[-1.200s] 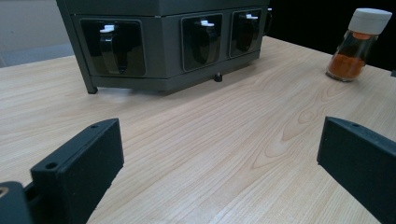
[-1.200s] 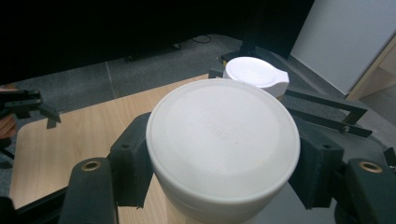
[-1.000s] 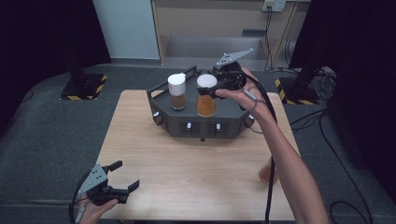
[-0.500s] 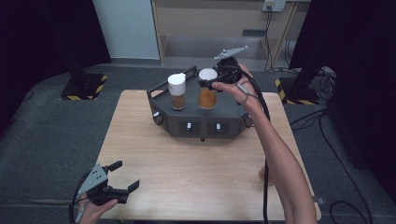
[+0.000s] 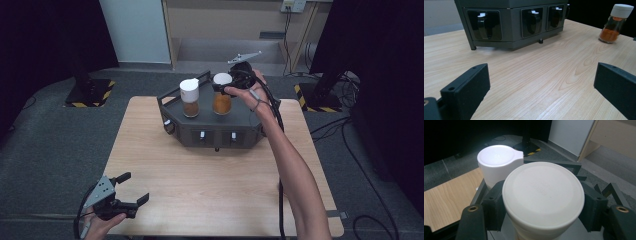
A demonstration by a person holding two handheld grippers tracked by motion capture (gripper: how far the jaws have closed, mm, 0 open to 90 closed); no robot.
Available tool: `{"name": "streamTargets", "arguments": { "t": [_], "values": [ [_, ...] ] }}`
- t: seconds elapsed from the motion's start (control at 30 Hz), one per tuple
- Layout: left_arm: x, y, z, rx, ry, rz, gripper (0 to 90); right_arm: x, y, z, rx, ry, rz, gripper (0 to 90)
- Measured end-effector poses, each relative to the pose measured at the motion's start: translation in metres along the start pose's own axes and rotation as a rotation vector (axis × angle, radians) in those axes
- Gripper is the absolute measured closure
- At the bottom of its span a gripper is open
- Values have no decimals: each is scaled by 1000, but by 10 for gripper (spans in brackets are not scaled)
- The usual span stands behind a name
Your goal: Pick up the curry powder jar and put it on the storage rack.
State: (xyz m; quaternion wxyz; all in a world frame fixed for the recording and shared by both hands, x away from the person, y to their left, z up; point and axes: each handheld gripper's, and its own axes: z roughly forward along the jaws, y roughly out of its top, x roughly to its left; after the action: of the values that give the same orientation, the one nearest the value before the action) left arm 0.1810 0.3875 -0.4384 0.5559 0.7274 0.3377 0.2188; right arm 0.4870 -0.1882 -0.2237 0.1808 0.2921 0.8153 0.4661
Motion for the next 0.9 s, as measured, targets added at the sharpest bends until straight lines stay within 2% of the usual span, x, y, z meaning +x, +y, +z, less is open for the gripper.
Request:
{"name": "streamTargets", "arguments": {
  "t": [0.3, 0.47, 0.9],
  "values": [
    [0, 0, -1, -2, 1, -1, 0, -2, -4, 9, 12, -12, 13, 337],
    [0, 0, -1, -2, 0, 0, 0, -5, -8, 13, 15, -3, 29, 337],
    [0, 0, -1, -1, -2, 1, 0, -5, -13, 21, 33, 3, 31, 337]
  ]
}}
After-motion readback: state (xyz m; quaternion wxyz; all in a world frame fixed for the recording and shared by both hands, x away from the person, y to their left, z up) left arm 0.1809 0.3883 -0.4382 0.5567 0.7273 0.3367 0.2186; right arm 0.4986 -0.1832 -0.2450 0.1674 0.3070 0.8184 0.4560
